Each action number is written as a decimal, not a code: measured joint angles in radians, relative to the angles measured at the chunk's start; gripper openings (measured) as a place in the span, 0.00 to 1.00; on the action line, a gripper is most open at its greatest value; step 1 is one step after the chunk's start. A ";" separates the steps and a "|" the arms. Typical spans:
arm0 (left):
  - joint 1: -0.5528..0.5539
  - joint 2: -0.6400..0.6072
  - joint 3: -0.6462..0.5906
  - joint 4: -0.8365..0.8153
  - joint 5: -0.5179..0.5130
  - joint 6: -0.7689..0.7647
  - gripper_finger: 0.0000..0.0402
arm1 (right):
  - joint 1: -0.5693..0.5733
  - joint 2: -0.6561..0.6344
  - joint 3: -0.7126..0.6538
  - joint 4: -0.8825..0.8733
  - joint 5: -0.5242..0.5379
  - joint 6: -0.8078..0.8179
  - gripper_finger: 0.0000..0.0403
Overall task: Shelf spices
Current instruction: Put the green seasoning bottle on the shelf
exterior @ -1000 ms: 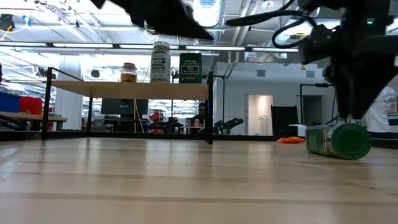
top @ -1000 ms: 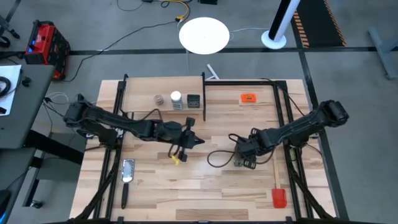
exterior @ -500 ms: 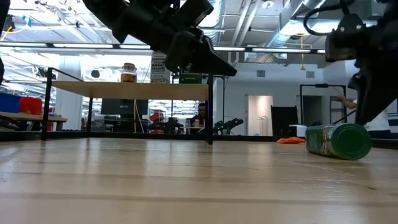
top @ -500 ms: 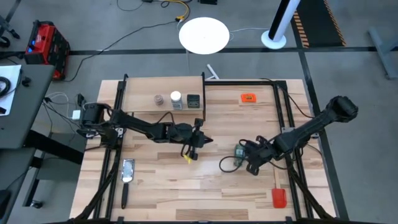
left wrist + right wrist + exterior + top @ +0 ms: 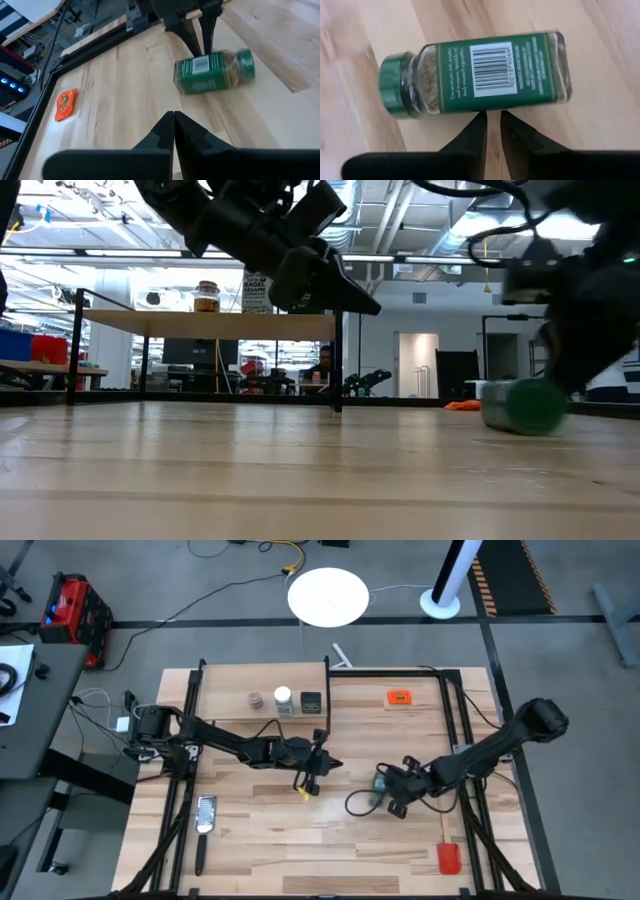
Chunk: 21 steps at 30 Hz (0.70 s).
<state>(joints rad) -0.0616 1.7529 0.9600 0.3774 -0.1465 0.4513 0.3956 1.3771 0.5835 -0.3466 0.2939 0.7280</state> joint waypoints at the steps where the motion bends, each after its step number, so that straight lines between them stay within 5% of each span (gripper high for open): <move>1: 0.000 0.000 0.000 -0.003 0.000 -0.001 0.00 | -0.015 0.012 0.000 0.035 -0.001 -0.027 0.14; 13: 0.018 -0.001 0.000 -0.167 0.000 -0.039 0.00 | -0.179 0.135 0.020 0.337 -0.043 -0.317 0.14; 17: 0.022 0.000 0.000 -0.222 0.000 -0.058 0.00 | -0.215 0.117 0.073 0.311 -0.045 -0.423 0.14; 21: 0.019 -0.001 0.000 -0.237 0.018 -0.116 0.00 | -0.230 0.067 0.132 0.107 -0.041 -0.464 0.14</move>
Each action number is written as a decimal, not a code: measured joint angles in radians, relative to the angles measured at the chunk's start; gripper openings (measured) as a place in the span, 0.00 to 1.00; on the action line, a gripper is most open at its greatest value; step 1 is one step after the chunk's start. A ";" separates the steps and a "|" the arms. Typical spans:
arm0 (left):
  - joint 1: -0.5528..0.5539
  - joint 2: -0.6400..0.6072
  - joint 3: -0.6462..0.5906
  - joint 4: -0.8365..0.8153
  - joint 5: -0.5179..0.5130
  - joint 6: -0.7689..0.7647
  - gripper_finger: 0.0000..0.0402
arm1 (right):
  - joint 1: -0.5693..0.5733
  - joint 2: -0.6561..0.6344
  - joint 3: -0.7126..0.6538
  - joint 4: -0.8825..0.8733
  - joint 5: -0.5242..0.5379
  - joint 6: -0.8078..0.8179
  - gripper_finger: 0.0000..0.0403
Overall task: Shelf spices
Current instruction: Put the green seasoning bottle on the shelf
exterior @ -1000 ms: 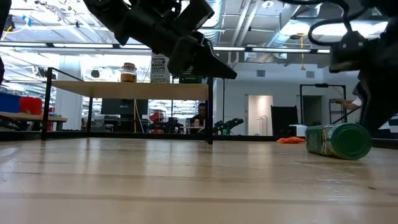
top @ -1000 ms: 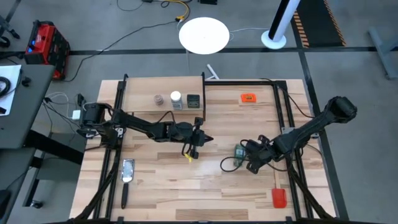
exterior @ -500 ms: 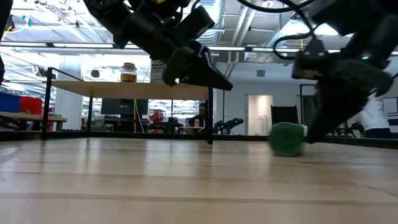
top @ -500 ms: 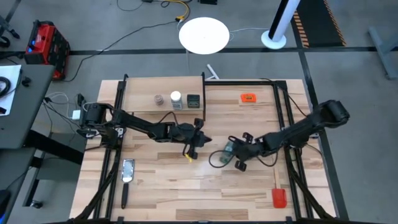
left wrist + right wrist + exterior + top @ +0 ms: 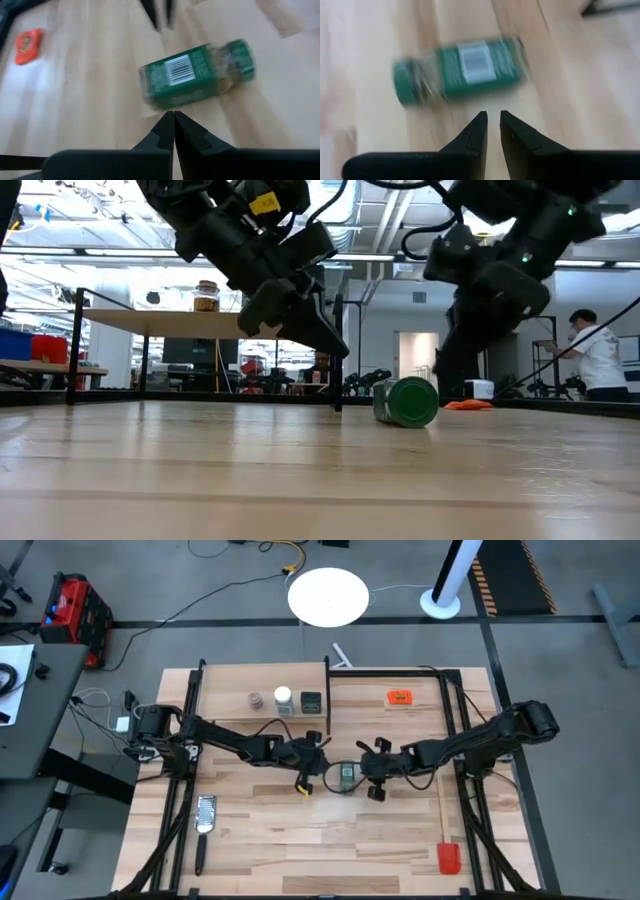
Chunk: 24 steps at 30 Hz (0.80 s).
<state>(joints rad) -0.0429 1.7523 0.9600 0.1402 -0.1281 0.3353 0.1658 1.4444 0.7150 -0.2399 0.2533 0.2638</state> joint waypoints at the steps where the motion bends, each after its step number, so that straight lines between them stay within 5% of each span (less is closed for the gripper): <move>1: 0.000 0.000 0.000 0.000 0.026 -0.018 0.00 | -0.006 -0.015 0.012 -0.061 0.020 0.000 0.14; 9: 0.011 0.000 0.000 -0.077 0.080 -0.125 0.00 | -0.099 -0.067 0.015 -0.119 0.082 -0.032 0.14; 24: 0.010 0.000 0.000 -0.167 0.164 -0.190 0.00 | -0.195 0.158 0.014 0.194 -0.186 -0.195 0.14</move>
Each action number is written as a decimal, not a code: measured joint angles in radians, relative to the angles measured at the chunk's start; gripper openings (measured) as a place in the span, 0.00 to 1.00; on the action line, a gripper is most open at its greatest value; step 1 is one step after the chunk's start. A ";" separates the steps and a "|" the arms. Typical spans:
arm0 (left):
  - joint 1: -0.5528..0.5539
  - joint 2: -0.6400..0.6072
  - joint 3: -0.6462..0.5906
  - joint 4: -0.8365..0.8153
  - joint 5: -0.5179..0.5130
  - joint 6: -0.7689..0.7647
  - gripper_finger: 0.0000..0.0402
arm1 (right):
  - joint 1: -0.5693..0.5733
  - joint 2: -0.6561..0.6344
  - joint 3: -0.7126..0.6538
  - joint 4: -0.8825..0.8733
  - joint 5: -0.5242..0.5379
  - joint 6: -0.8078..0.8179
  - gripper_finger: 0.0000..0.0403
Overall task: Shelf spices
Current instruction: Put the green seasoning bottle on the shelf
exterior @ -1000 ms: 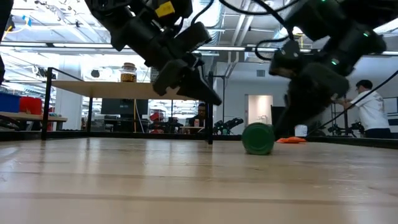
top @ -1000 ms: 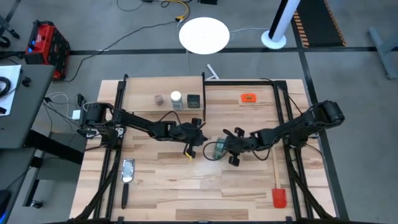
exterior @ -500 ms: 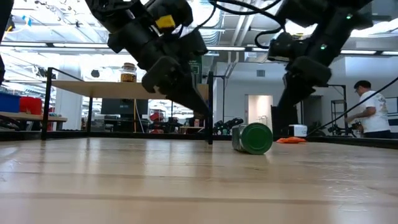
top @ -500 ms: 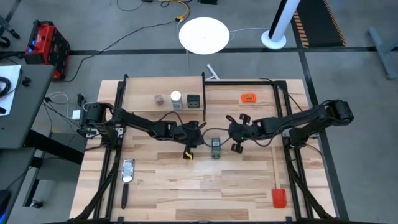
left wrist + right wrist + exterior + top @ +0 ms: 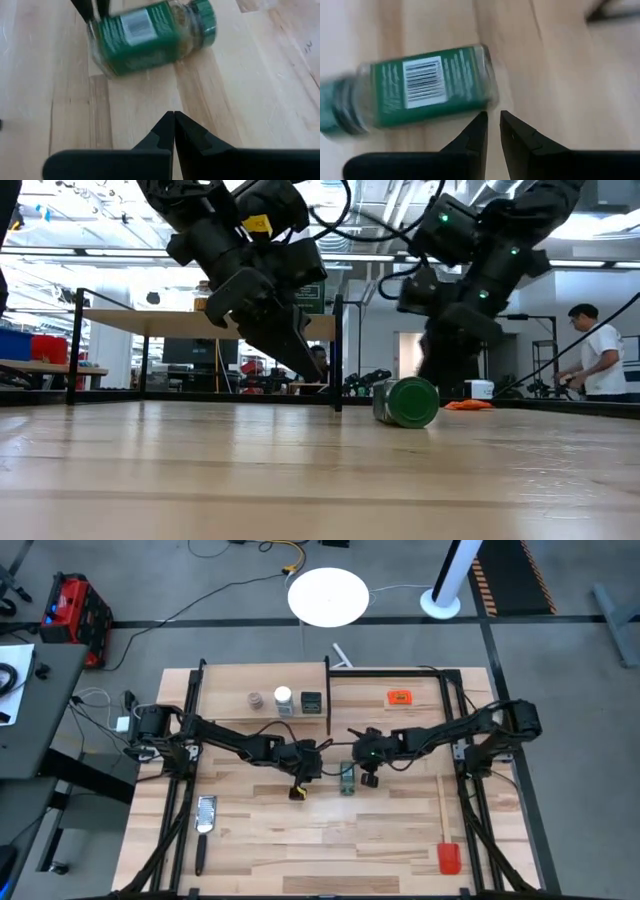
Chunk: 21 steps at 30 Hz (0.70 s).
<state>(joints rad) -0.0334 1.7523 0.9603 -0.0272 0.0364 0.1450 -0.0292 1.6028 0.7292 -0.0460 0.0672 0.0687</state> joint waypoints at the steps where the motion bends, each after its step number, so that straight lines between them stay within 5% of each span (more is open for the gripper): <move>1: 0.000 0.000 0.000 -0.001 0.000 -0.005 0.00 | 0.000 0.012 0.000 0.043 -0.016 -0.016 0.14; 5: -0.001 0.000 0.000 -0.020 0.014 -0.042 0.00 | -0.012 0.053 0.010 0.159 -0.051 -0.078 0.14; 21: -0.005 -0.046 0.000 -0.123 0.283 -0.081 0.00 | -0.001 0.208 0.206 0.152 -0.226 -0.201 0.14</move>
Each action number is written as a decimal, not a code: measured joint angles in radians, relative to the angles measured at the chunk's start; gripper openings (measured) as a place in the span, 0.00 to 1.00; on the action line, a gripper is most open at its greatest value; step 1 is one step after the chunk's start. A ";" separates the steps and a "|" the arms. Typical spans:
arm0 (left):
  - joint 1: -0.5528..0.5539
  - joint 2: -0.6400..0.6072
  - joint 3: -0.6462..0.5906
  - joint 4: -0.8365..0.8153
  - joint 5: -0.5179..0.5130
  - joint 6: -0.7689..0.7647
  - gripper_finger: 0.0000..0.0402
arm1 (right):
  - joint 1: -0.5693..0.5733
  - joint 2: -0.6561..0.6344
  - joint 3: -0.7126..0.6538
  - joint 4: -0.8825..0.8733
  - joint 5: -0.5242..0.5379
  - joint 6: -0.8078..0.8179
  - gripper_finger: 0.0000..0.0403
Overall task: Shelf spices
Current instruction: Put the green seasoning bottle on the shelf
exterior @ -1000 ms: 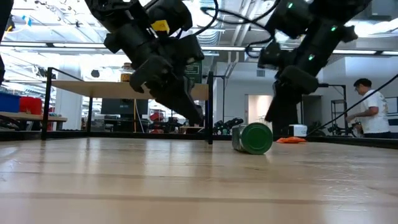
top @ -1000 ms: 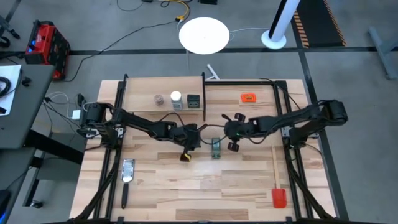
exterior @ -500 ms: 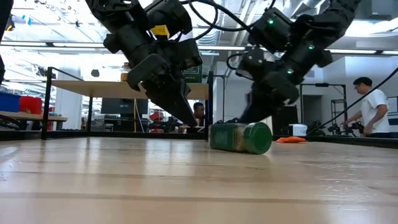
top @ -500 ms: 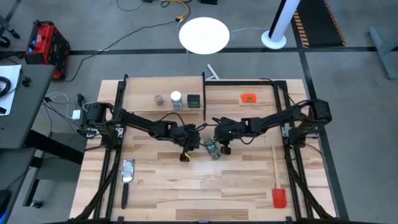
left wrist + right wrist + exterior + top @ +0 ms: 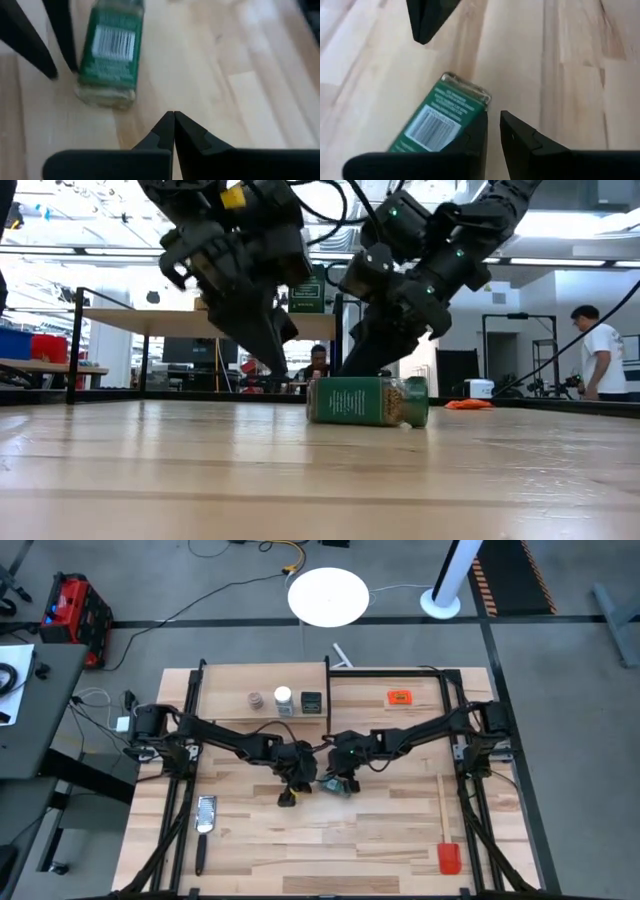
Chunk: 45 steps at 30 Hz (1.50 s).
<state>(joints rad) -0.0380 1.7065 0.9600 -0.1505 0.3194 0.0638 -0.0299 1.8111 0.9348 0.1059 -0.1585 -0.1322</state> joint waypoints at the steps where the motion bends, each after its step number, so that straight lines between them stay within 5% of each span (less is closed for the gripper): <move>1: -0.001 -0.012 0.000 0.001 0.011 0.005 0.00 | 0.004 0.000 0.004 -0.002 0.010 0.000 0.14; 5: -0.016 -0.067 0.000 0.031 0.010 0.031 0.00 | 0.001 -0.044 0.010 -0.030 0.075 0.000 0.14; 10: -0.039 -0.091 0.002 0.145 -0.242 0.051 0.00 | -0.015 -0.184 0.010 -0.168 0.110 -0.005 0.14; 13: -0.041 -0.090 0.000 0.171 -0.261 0.068 0.04 | -0.024 -0.287 0.010 -0.274 0.111 0.000 0.14; 19: -0.042 -0.087 0.000 0.168 -0.249 0.027 0.25 | -0.023 -0.485 0.010 -0.490 0.163 0.028 0.14; 24: -0.042 -0.064 0.000 0.192 -0.339 0.028 0.47 | -0.023 -0.598 0.010 -0.596 0.166 0.086 0.14; 29: -0.042 -0.034 0.002 0.272 -0.283 0.040 0.55 | -0.016 -0.647 0.010 -0.653 0.166 0.110 0.14; 45: -0.027 0.043 0.000 0.342 -0.193 0.117 0.56 | -0.016 -0.621 0.009 -0.690 0.166 0.127 0.14</move>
<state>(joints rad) -0.0647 1.7496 0.9604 0.1914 0.1268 0.1804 -0.0463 1.1896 0.9436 -0.5838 0.0078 -0.0050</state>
